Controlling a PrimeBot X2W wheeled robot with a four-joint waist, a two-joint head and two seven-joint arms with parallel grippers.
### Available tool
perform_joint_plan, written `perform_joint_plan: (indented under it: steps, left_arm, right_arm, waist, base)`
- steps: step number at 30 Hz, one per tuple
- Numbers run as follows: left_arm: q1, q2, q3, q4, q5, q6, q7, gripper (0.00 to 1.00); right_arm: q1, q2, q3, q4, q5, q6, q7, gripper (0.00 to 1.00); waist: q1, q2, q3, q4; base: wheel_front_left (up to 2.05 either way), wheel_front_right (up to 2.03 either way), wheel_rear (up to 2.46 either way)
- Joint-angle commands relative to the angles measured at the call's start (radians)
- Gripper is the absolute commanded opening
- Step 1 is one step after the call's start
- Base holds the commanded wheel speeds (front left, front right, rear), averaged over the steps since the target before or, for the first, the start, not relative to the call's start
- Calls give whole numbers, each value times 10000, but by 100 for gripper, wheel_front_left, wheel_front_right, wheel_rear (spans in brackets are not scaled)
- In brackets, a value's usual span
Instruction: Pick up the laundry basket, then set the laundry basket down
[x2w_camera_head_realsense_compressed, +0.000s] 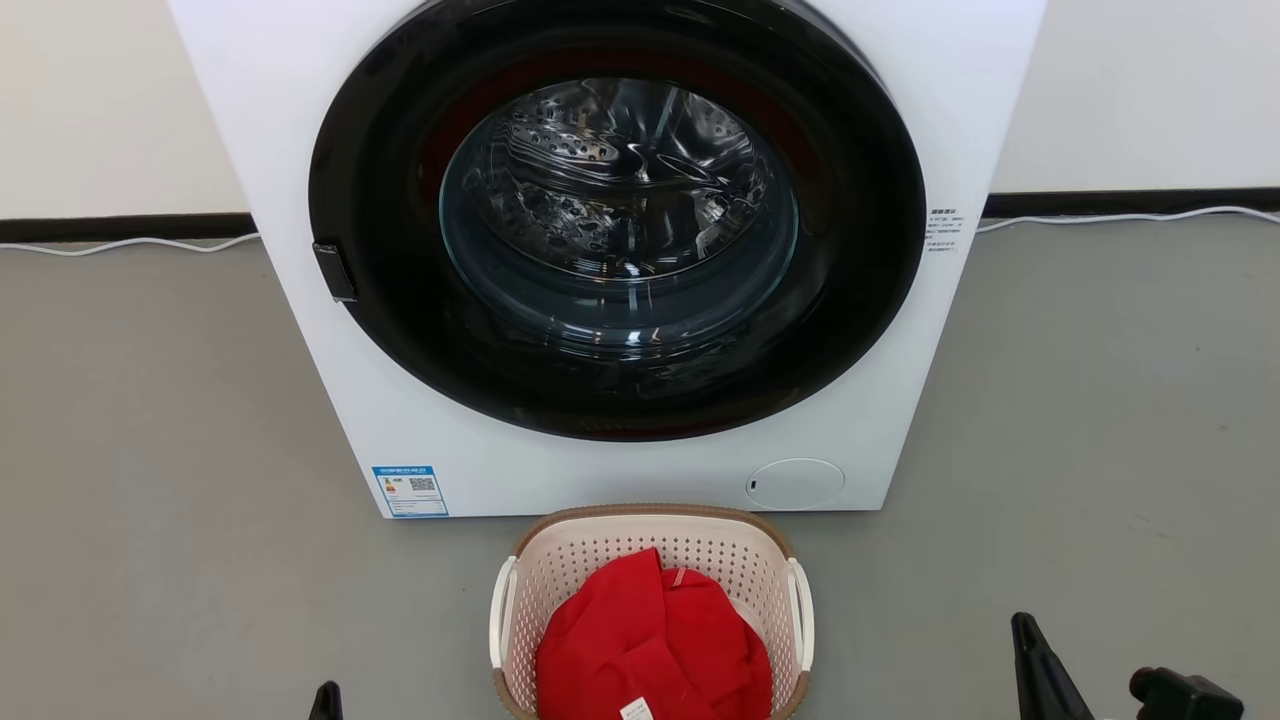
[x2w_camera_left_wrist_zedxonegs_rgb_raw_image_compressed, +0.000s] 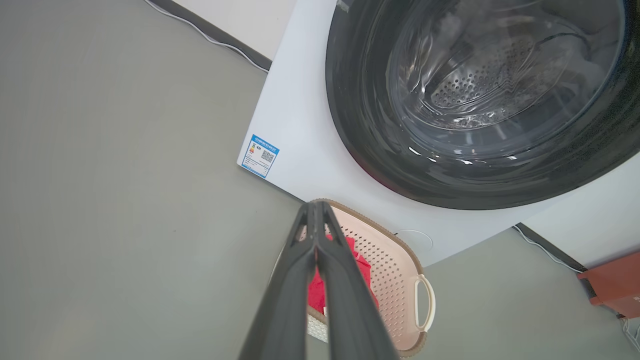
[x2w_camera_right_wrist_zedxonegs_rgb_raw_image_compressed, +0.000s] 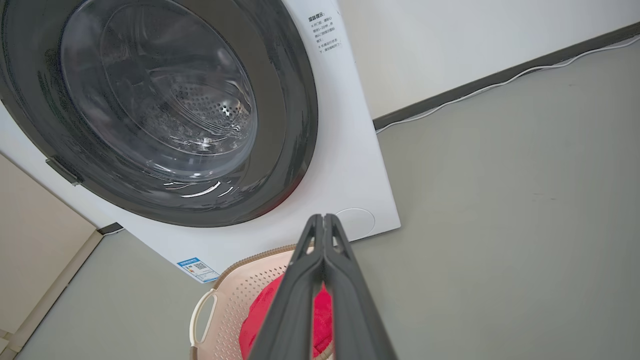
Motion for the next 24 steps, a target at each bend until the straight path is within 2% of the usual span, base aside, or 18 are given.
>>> perform_joint_plan:
  steps: [1,24]
  left_arm:
    - [-567,82,105,-298,-226,-88,25,0]
    - [-1037,110,206,-430,-2631,-311,700,0]
  right_arm:
    - [-494,-67,-2,-298,271,18,76,0]
    - [-809,-85,-85,-546,3127,31,759,0]
  waist:
    - [-2,-1,3,0]
    - [-2,-1,121,8]
  base:
    - [0,0,0]
    - [0,0,0]
